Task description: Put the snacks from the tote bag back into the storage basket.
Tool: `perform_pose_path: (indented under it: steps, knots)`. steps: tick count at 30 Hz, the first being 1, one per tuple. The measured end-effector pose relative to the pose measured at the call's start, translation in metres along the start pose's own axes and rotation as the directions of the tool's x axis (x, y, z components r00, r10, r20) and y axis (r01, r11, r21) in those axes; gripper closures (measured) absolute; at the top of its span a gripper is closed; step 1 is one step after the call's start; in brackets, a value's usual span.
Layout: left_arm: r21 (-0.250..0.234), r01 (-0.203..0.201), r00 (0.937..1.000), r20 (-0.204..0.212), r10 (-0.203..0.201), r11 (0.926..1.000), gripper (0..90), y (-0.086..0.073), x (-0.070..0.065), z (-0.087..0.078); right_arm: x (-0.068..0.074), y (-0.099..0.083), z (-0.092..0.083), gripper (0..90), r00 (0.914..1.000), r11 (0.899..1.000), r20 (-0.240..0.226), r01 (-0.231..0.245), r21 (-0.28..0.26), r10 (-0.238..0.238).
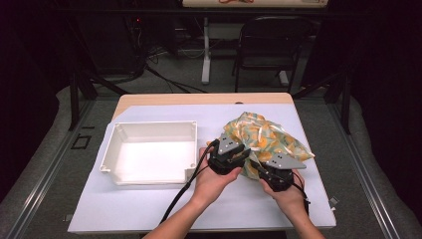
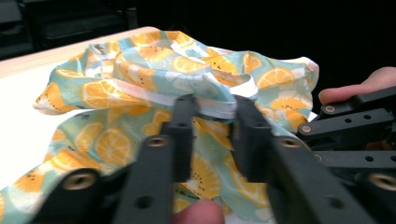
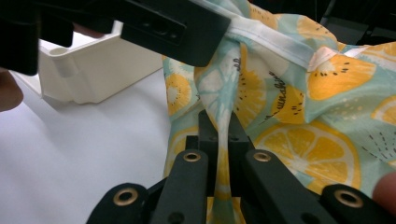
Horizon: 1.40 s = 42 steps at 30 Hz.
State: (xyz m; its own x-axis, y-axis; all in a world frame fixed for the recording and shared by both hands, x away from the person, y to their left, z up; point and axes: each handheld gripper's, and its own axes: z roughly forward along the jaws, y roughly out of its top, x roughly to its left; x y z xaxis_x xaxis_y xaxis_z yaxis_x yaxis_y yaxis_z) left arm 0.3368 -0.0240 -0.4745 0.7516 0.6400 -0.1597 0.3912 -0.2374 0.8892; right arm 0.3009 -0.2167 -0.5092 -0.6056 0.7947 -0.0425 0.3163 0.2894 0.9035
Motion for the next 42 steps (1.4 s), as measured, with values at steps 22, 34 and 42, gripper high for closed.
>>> perform_pose_path:
  steps: [22, 34, 42]
  knots:
    - [0.037, 0.060, 0.9979, 0.022, -0.061, 0.9975, 89.3, -0.013, 0.018, -0.004, -0.043, 0.012, -0.056, 44.7, 0.9880, 0.986, 0.099, -0.106, -0.125, 0.119]
    - [0.053, 0.064, 0.9976, 0.024, -0.065, 0.9965, 89.3, -0.023, 0.022, -0.007, -0.068, -0.005, -0.029, 66.2, 0.9759, 0.985, 0.132, -0.172, -0.021, 0.174]
    - [0.081, 0.071, 0.9968, 0.031, -0.074, 0.9942, 89.2, -0.034, 0.020, -0.006, -0.054, 0.002, -0.037, 88.6, 0.9883, 0.989, 0.067, -0.132, -0.064, 0.137]
